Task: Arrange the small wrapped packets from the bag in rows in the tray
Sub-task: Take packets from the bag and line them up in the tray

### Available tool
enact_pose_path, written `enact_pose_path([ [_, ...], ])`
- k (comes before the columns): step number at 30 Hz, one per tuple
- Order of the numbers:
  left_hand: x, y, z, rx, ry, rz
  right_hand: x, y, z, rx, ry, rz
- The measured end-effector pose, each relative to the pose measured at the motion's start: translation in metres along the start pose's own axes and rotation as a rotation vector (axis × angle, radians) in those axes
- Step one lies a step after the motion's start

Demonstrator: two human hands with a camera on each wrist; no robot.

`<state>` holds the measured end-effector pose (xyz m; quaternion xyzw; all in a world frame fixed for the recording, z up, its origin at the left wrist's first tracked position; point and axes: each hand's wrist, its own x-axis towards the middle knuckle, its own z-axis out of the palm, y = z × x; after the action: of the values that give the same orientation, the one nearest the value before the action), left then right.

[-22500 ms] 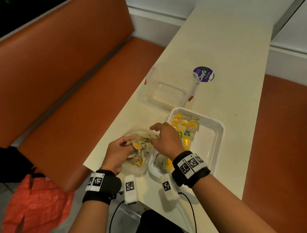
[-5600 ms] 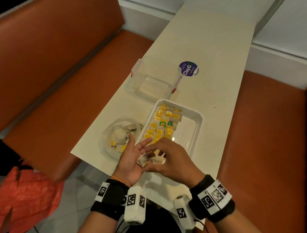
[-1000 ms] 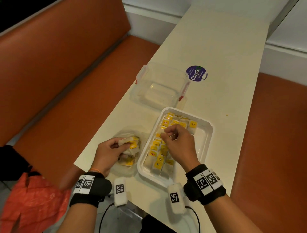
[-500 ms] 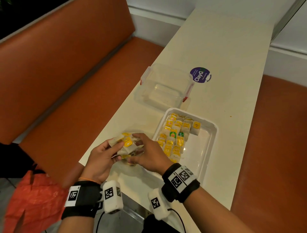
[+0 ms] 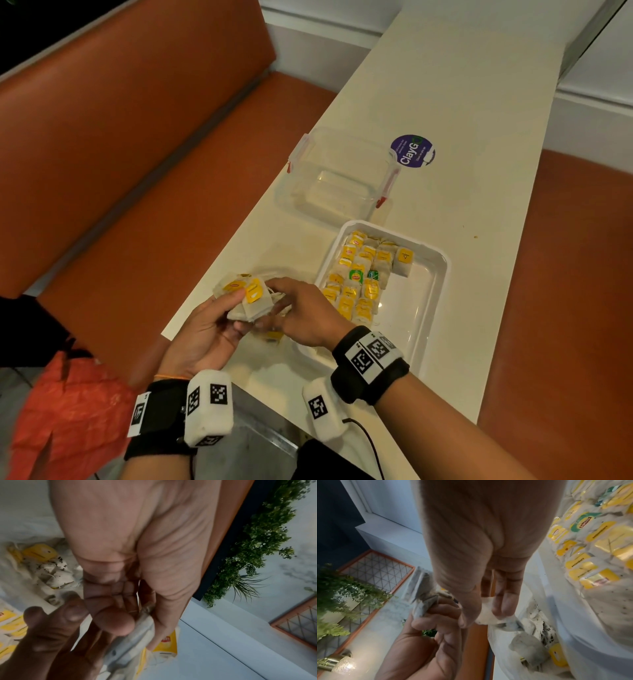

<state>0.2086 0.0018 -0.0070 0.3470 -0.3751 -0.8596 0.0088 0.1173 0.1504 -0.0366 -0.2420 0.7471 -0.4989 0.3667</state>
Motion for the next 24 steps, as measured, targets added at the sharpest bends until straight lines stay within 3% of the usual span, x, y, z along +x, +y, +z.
enact_pose_path([
  [7,-0.002,-0.002,0.0,-0.053,0.027,-0.017,0.003,0.003,-0.003,-0.199,0.041,-0.051],
  [10,0.001,-0.004,-0.005,-0.066,0.019,-0.019,0.008,0.009,0.004,-0.169,0.015,-0.075],
  [15,-0.002,0.002,-0.011,-0.081,-0.06,-0.021,0.01,0.01,0.009,0.261,-0.139,0.044],
  [18,-0.011,0.012,-0.004,-0.099,-0.197,0.037,0.011,0.013,0.009,0.49,-0.16,0.115],
  [21,-0.018,0.021,0.0,-0.079,-0.272,0.062,0.009,0.015,0.007,0.938,-0.17,0.232],
  [24,-0.025,0.027,0.008,-0.276,-0.434,-0.015,0.011,0.015,0.01,1.147,-0.167,0.34],
])
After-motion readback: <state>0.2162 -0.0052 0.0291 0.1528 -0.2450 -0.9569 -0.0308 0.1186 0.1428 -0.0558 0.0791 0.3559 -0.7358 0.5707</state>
